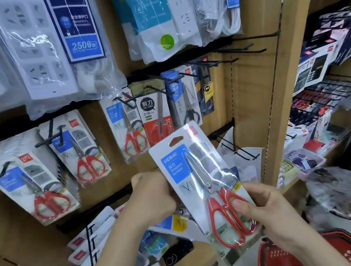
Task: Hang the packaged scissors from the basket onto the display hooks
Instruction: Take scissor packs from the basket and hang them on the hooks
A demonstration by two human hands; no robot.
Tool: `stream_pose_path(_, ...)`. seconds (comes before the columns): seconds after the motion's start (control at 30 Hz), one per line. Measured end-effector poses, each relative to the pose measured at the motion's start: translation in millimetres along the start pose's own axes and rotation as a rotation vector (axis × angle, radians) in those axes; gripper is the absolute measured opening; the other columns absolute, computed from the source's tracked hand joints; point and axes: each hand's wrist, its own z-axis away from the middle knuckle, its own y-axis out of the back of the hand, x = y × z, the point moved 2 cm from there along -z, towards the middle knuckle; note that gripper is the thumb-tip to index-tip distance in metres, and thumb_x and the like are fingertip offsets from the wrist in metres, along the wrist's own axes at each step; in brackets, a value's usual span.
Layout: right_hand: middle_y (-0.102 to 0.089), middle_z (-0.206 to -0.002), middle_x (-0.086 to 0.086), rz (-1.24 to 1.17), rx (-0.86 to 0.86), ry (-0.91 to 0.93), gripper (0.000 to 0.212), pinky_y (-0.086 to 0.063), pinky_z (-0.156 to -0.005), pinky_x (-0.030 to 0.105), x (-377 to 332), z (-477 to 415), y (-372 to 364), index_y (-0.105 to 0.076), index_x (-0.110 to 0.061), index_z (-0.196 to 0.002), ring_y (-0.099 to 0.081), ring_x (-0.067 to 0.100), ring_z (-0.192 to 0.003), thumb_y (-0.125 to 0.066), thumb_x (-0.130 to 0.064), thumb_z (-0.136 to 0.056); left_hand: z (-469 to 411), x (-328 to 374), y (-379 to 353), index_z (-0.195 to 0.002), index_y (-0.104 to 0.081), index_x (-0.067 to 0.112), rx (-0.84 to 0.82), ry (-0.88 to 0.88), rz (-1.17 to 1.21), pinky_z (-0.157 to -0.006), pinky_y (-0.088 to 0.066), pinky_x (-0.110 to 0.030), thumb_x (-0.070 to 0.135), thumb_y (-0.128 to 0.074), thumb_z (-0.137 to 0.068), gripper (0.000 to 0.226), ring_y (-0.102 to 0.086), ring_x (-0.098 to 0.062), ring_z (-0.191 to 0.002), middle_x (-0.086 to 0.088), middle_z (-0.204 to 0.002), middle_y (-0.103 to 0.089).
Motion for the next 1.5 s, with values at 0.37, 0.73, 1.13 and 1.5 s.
stream_pose_path(0.37, -0.075, -0.089, 0.021, -0.287, 0.141, -0.216, 0.074, -0.06, -0.059, 0.034, 41, -8, -16, -0.075, -0.002, -0.092, -0.073, 0.028, -0.069, -0.102, -0.034, -0.031, 48, -13, 0, -0.134, -0.042, 0.048, 0.669, 0.251, 0.411, -0.104, -0.025, -0.031, 0.044, -0.071, -0.083, 0.059, -0.028, -0.013, -0.137, 0.013, -0.145, -0.036)
stream_pose_path(0.73, -0.073, -0.096, 0.026, -0.338, 0.11, -0.234, 0.069, -0.061, -0.062, 0.036, 39, -11, -35, -0.073, 0.001, -0.096, -0.074, 0.032, -0.075, -0.1, -0.027, -0.039, 75, -3, -53, -0.12, -0.041, 0.073, 0.699, 0.491, 1.436, -0.1, -0.047, -0.055, 0.03, -0.078, -0.072, 0.075, -0.056, -0.023, -0.126, 0.01, -0.136, -0.057)
stream_pose_path(1.13, -0.076, -0.095, 0.013, -0.011, 0.028, -0.031, 0.055, -0.061, -0.067, 0.035, 7, -63, -28, -0.072, -0.018, -0.096, -0.073, 0.027, -0.083, -0.087, -0.054, -0.057, 69, -25, -19, -0.075, -0.078, 0.041, 0.685, 0.522, 1.005, -0.088, -0.05, -0.042, 0.006, -0.062, -0.094, 0.043, -0.064, -0.026, -0.095, 0.001, -0.103, -0.065)
stream_pose_path(1.5, -0.076, -0.092, 0.013, -0.128, -0.133, -0.011, 0.026, -0.06, -0.064, 0.032, -7, -107, -45, -0.071, -0.011, -0.103, -0.074, 0.025, -0.079, -0.068, -0.013, -0.078, 44, 16, -32, -0.071, -0.081, 0.026, 0.656, 0.525, 0.999, -0.071, -0.049, -0.007, 0.018, -0.076, -0.08, 0.013, -0.068, 0.001, -0.08, 0.009, -0.079, -0.077)
